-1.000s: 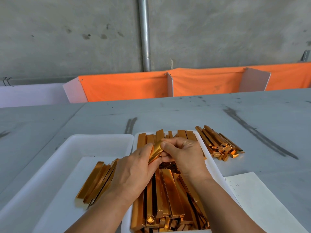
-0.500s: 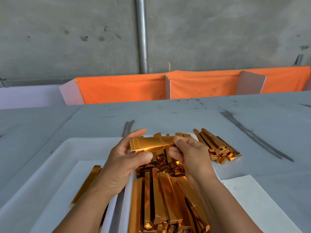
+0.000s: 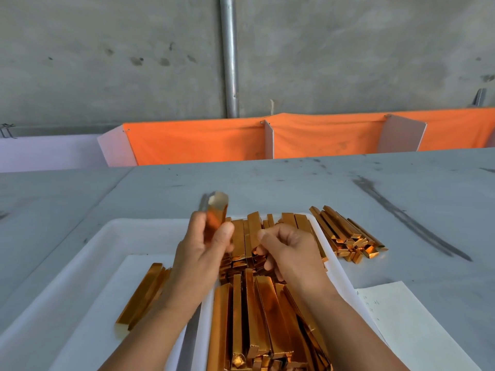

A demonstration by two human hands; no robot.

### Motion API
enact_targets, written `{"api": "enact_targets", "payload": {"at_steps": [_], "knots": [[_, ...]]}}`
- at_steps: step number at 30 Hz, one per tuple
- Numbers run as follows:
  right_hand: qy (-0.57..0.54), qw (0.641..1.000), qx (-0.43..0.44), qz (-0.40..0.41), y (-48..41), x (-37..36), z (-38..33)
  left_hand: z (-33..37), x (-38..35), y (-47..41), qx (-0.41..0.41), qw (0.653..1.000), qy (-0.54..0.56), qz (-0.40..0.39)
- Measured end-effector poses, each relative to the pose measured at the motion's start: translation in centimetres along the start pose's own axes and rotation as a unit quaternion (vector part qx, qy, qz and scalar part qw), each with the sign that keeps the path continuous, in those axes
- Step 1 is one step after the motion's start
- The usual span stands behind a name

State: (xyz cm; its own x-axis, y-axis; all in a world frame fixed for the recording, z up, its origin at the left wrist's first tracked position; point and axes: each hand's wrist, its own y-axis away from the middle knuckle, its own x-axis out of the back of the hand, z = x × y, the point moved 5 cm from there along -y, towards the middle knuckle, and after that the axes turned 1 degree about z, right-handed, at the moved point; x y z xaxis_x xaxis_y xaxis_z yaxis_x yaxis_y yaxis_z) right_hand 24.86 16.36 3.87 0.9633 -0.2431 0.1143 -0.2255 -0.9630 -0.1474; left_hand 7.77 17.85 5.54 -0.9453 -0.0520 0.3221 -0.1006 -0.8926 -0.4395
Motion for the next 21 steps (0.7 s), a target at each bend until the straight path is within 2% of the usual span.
{"api": "enact_targets", "payload": {"at_steps": [2,4,6,13,21], "knots": [[-0.006,1.0,0.024,0.007,0.2,0.0,-0.3,-0.3,-0.5,0.2,-0.018,0.993,-0.116,0.001],[-0.015,0.999,0.046,0.012,0.4,0.0,-0.6,-0.5,-1.1,0.3,-0.044,0.971,-0.235,-0.009],[-0.021,0.998,0.061,0.019,0.5,0.1,-0.8,-0.6,-1.4,0.3,-0.058,0.951,-0.304,-0.012],[0.008,0.996,0.08,0.035,0.6,0.1,-1.0,-0.9,-1.9,0.6,-0.079,0.929,-0.362,0.0],[0.026,0.995,0.091,0.007,0.5,-0.2,-0.8,-0.5,-2.2,0.8,-0.107,0.911,-0.398,-0.006]]}}
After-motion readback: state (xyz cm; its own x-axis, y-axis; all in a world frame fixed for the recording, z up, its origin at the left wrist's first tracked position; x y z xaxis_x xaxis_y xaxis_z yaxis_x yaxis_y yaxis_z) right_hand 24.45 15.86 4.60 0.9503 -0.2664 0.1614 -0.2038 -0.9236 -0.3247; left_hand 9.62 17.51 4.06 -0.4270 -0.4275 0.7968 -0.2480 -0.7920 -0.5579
